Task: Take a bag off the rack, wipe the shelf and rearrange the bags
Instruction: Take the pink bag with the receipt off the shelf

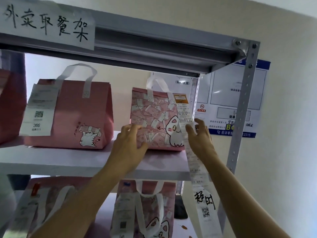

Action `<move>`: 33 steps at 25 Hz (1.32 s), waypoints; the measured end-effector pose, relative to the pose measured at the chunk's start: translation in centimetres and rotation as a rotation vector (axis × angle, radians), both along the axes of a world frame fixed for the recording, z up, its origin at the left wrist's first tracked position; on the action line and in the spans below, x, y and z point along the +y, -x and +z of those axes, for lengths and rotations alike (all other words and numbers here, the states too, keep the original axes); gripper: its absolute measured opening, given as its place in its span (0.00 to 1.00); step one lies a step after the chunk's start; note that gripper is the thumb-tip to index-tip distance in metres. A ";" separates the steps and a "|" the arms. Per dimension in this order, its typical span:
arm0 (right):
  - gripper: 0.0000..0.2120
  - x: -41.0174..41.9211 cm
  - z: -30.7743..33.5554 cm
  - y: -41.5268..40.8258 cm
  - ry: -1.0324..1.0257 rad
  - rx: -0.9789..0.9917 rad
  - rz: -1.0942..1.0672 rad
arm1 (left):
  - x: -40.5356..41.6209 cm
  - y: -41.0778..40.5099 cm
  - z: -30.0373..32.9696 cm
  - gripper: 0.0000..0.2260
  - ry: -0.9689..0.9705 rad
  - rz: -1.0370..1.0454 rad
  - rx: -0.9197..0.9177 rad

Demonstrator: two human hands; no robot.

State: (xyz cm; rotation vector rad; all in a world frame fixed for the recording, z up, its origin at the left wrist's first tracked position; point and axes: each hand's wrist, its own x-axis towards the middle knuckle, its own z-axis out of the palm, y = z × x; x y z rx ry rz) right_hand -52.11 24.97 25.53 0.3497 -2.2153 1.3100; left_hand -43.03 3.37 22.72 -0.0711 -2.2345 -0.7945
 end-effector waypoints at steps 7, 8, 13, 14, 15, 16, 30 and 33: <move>0.36 -0.7 -1.1 4.8 0.066 0.049 0.100 | -0.8 1.3 0.4 0.23 -0.169 -0.074 -0.047; 0.38 -0.7 -1.5 5.4 0.079 0.053 0.120 | -0.8 1.4 0.3 0.23 -0.223 -0.095 -0.059; 0.37 -1.6 -0.9 2.9 0.144 0.070 0.136 | -1.1 1.3 -0.1 0.20 -0.347 -0.118 -0.051; 0.31 -1.7 -0.8 2.5 0.156 0.072 0.141 | -1.2 1.3 -0.1 0.19 -0.366 -0.116 -0.033; 0.26 -1.8 -0.8 2.2 0.173 0.075 0.145 | -1.2 1.3 -0.1 0.18 -0.390 -0.112 -0.008; 0.21 -1.9 -0.8 2.0 0.198 0.078 0.144 | -1.2 1.1 0.0 0.16 -0.408 -0.105 0.021; 0.16 -1.2 -0.6 -5.4 0.381 0.152 0.139 | 0.2 -3.8 0.2 0.15 -0.460 -0.233 0.180; 0.15 -0.8 -0.7 -7.4 0.404 0.163 0.132 | 0.7 -5.4 0.3 0.15 -0.473 -0.286 0.201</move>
